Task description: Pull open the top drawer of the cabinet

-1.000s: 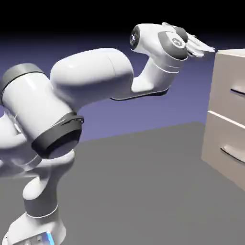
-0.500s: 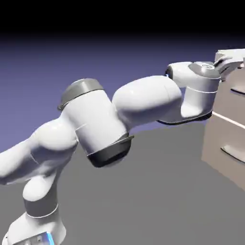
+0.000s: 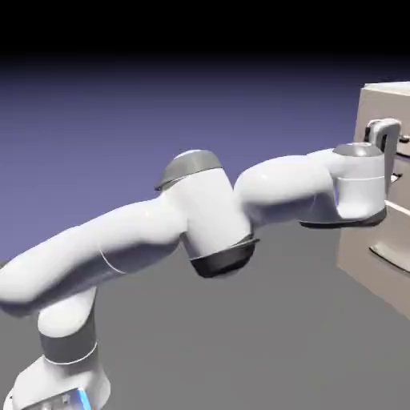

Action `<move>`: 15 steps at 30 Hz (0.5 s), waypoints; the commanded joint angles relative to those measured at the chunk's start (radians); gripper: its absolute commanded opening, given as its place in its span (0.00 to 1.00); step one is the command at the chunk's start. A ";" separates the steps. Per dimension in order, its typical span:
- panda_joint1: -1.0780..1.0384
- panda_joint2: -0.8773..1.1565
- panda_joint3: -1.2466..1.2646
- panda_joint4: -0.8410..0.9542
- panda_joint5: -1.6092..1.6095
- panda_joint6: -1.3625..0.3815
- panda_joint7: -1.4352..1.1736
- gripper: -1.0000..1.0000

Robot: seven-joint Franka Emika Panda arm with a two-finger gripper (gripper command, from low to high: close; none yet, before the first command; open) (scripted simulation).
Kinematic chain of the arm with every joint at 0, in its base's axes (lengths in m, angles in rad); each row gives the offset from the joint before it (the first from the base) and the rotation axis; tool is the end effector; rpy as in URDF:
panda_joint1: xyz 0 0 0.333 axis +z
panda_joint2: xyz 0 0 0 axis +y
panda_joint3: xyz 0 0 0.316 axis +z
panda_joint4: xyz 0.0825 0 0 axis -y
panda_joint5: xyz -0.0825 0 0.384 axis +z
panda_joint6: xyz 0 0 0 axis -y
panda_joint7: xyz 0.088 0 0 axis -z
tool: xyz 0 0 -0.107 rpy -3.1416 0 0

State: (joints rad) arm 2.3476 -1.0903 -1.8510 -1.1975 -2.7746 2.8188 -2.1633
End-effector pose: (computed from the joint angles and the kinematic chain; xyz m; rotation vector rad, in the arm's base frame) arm 0.7559 -0.0117 0.4621 -0.6120 1.4825 -0.6117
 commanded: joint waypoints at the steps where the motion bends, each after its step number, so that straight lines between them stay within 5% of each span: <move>1: 0.024 -0.012 -0.009 0.036 0.008 0.012 -0.015 0.50; 2: 0.045 -0.022 -0.017 0.069 0.015 0.024 -0.029 0.50; 3: 0.045 -0.022 -0.017 0.069 0.015 0.024 -0.029 0.00; 15: -0.222 0.083 0.104 -0.329 -0.061 -0.116 0.104 0.00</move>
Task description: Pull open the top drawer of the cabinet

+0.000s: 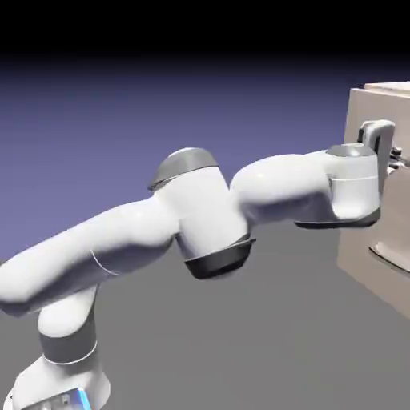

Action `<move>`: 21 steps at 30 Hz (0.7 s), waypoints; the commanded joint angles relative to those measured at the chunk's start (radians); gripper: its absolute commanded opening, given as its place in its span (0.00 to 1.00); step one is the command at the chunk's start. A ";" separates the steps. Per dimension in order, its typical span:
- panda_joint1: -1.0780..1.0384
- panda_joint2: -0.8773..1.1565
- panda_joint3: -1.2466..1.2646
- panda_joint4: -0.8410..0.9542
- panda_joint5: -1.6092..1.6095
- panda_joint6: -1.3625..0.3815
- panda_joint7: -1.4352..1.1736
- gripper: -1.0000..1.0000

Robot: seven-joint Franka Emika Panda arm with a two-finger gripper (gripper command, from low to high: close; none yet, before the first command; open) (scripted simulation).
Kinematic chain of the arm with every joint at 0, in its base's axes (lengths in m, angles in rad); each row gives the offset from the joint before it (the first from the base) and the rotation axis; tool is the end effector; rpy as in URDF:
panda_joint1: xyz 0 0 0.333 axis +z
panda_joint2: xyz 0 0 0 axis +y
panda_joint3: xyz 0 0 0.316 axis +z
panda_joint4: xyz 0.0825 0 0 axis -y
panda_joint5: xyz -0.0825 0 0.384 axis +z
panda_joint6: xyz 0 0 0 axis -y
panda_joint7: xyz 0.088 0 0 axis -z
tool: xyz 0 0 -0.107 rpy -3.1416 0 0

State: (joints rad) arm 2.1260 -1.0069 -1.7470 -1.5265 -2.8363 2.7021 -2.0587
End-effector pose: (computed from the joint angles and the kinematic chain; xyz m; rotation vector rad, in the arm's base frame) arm 0.7018 -0.0110 0.4608 -0.6140 1.4817 -0.6137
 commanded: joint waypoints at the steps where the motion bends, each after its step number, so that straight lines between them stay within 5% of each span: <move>1: -0.027 0.009 0.013 -0.036 -0.004 -0.011 0.010 0.00; 21: -0.685 0.080 0.431 -0.753 -0.003 -0.185 0.121 0.00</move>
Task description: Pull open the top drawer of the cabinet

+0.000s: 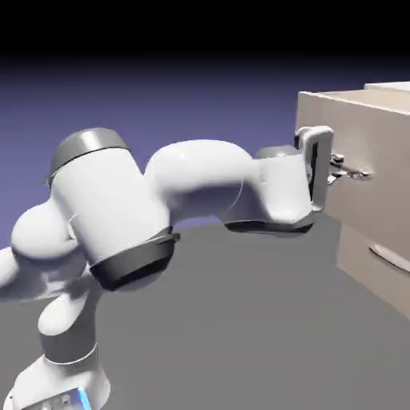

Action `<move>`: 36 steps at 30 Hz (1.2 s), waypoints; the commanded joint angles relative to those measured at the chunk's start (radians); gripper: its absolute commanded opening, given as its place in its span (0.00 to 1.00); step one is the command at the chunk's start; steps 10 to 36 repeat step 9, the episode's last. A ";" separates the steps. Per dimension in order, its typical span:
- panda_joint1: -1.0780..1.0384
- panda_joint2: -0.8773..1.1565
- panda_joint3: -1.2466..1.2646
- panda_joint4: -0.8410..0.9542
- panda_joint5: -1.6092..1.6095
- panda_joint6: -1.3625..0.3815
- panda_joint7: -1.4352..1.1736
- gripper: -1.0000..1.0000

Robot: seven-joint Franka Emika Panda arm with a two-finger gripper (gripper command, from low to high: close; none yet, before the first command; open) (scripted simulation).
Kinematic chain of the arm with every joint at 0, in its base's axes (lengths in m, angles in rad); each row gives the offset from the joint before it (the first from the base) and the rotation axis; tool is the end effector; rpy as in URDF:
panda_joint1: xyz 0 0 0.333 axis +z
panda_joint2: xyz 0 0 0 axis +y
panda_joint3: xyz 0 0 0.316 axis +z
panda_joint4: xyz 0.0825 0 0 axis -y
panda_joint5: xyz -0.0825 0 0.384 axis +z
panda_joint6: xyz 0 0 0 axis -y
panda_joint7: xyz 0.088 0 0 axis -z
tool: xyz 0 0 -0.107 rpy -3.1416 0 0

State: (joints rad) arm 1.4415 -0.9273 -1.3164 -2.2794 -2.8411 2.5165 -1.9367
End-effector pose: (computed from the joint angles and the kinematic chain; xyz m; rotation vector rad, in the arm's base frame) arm 0.5125 -0.0110 0.4606 -0.6145 1.4807 -0.6136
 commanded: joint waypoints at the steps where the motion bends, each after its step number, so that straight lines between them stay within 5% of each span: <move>1: -0.036 -0.008 0.025 -0.034 0.006 -0.004 -0.003 0.00; 5: -0.173 -0.047 0.120 -0.160 0.029 -0.015 -0.018 0.00; 6: -0.173 -0.047 0.120 -0.160 0.029 -0.015 -0.018 1.00; 36: -0.246 -0.073 0.168 -0.222 0.044 -0.012 -0.027 1.00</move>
